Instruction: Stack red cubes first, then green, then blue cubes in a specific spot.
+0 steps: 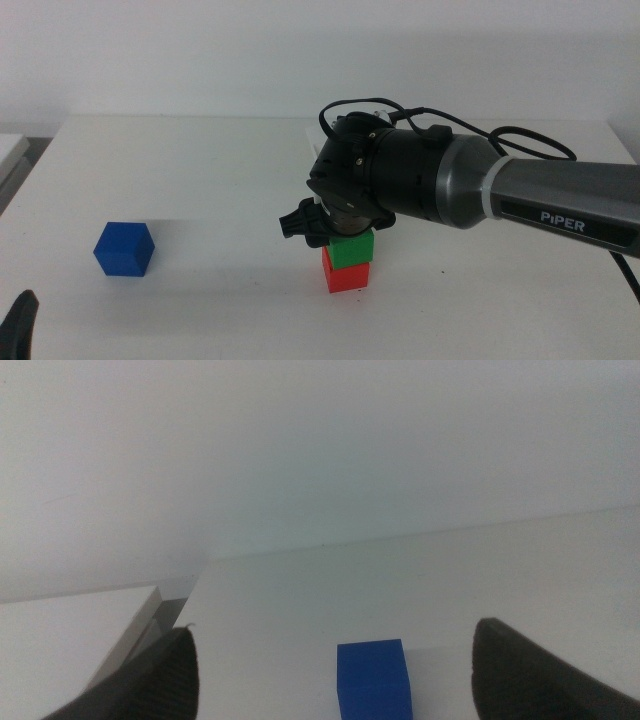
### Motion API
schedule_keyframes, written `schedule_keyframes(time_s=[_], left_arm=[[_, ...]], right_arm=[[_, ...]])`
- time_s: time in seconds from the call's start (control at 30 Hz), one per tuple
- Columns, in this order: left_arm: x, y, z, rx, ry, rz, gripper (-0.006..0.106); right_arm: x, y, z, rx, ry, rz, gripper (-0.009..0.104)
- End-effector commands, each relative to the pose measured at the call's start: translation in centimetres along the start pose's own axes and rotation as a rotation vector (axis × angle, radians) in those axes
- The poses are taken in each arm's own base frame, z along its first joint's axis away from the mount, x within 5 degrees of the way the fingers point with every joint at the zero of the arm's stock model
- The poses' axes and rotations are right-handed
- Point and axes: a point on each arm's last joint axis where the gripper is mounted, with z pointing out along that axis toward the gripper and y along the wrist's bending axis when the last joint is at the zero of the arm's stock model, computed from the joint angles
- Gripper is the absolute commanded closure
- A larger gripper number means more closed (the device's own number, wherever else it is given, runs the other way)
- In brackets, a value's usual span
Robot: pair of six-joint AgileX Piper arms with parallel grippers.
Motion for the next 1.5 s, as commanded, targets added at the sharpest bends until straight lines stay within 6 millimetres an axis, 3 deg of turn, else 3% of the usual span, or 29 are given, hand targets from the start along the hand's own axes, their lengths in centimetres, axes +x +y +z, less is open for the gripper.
schedule_keyframes(time_s=[0.0,0.13,0.23,0.27,0.3,0.43,0.47,0.5,0.63,0.77,0.87,1.1,1.3,1.47], left_arm=[[-0.2,0.0,0.0,-0.003,-0.017,-0.003,0.007],[-0.2,0.0,0.0,-0.003,-0.017,-0.003,0.007],[-0.2,0.0,0.0,-0.003,-0.017,-0.003,0.007],[-0.2,0.0,0.0,-0.003,-0.017,-0.003,0.007],[-0.2,0.0,0.0,-0.003,-0.017,-0.003,0.007],[-0.2,0.0,0.0,-0.003,-0.017,-0.003,0.007],[-0.2,0.0,0.0,-0.003,-0.017,-0.003,0.007],[-0.2,0.0,0.0,-0.003,-0.017,-0.003,0.007],[-0.2,0.0,0.0,-0.003,-0.017,-0.003,0.007],[-0.2,0.0,0.0,-0.003,-0.017,-0.003,0.007],[-0.2,0.0,0.0,-0.003,-0.017,-0.003,0.007],[-0.2,0.0,0.0,-0.003,-0.017,-0.003,0.007],[-0.2,0.0,0.0,-0.003,-0.017,-0.003,0.007],[-0.2,0.0,0.0,-0.003,-0.017,-0.003,0.007]], right_arm=[[-0.2,0.1,0.0,0.001,-0.008,0.003,0.097],[-0.1,0.1,0.1,0.001,-0.005,0.013,0.097],[-0.1,0.1,0.3,0.004,0.000,0.012,0.087],[-0.1,0.1,0.3,0.005,0.001,0.012,0.080],[0.0,0.2,0.3,0.001,0.002,0.014,0.059],[-0.1,0.2,0.3,0.001,-0.003,0.011,0.008],[-0.1,0.1,0.3,0.001,-0.007,0.007,0.002],[-0.3,0.0,-0.2,-0.002,-0.016,0.010,0.003],[-0.2,-2.4,-8.1,-0.069,-0.172,0.013,0.003],[3.2,-7.4,-16.9,-0.136,-0.332,-0.010,0.003],[6.6,-11.0,-20.6,-0.168,-0.398,-0.084,0.003],[12.4,-17.0,-25.3,-0.219,-0.508,-0.233,0.003],[15.3,-18.7,-27.6,-0.349,-0.576,-0.304,0.003],[16.5,-19.3,-28.7,-0.426,-0.607,-0.329,0.003]])
